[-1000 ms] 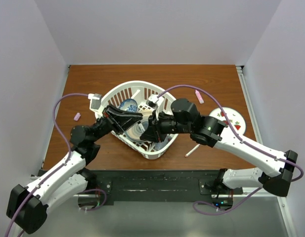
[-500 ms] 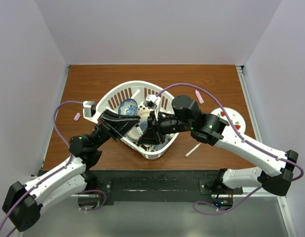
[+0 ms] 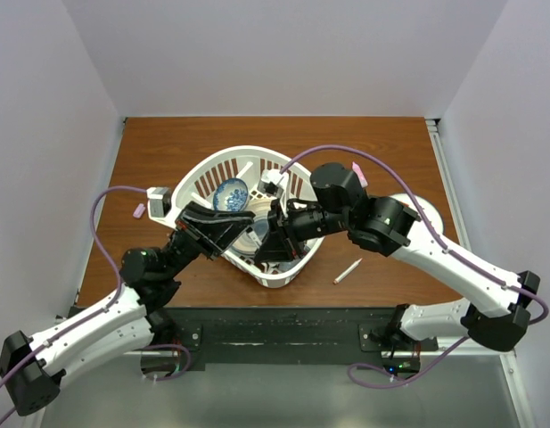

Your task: Insert the pens into the pen caps

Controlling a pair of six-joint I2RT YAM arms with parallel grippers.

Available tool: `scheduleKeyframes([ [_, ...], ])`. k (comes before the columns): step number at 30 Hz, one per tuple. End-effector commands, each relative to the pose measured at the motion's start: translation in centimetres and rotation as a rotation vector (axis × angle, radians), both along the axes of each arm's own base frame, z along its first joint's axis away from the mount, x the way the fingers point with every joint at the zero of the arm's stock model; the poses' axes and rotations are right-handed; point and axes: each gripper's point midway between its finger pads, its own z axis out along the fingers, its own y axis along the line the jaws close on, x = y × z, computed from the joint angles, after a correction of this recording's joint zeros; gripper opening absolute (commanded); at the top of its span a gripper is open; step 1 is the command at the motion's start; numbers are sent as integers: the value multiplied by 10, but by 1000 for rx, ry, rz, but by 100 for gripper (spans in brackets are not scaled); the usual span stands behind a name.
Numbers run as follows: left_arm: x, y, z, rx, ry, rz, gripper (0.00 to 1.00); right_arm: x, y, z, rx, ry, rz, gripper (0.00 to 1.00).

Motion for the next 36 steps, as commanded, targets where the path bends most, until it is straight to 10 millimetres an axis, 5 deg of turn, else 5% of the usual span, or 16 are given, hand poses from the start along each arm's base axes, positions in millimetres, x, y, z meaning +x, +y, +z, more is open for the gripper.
scheduleKeyframes([
  [1,-86,-39,-125,449,104,-519,0,92,-9,190,525,-465,-367,0],
  [12,-99,-40,-143,506,158,-576,0,103,-2,214,542,-542,-374,0],
  [16,-99,-44,-124,450,110,-571,0,99,3,215,555,-515,-348,0],
  [17,-95,-45,-100,421,64,-541,0,98,4,212,552,-502,-339,0],
  [20,-59,-49,-74,472,19,-347,2,92,5,183,495,-467,-303,0],
  [21,-43,-46,-31,428,-28,-247,7,94,9,156,452,-434,-295,0],
  [23,-14,-45,-11,458,-67,-113,25,82,2,142,442,-417,-266,0],
  [24,-8,-38,32,409,-121,-52,27,82,3,115,398,-379,-265,0],
  [25,9,-38,39,431,-137,2,29,79,1,106,389,-365,-261,0],
  [26,11,-31,77,385,-182,51,38,72,-7,105,393,-364,-260,0],
  [27,20,-28,89,379,-178,107,46,72,-8,83,353,-329,-263,0],
  [28,29,-30,92,405,-188,137,52,68,-11,74,338,-311,-258,0],
  [29,28,-25,116,380,-220,166,62,62,-21,77,350,-311,-272,0],
  [31,42,-27,118,424,-215,221,70,58,-30,53,303,-280,-288,0],
  [34,49,-17,127,457,-225,294,100,57,-52,28,241,-245,-373,0],
  [36,57,-5,122,475,-194,370,100,68,-73,7,166,-219,-493,0],
])
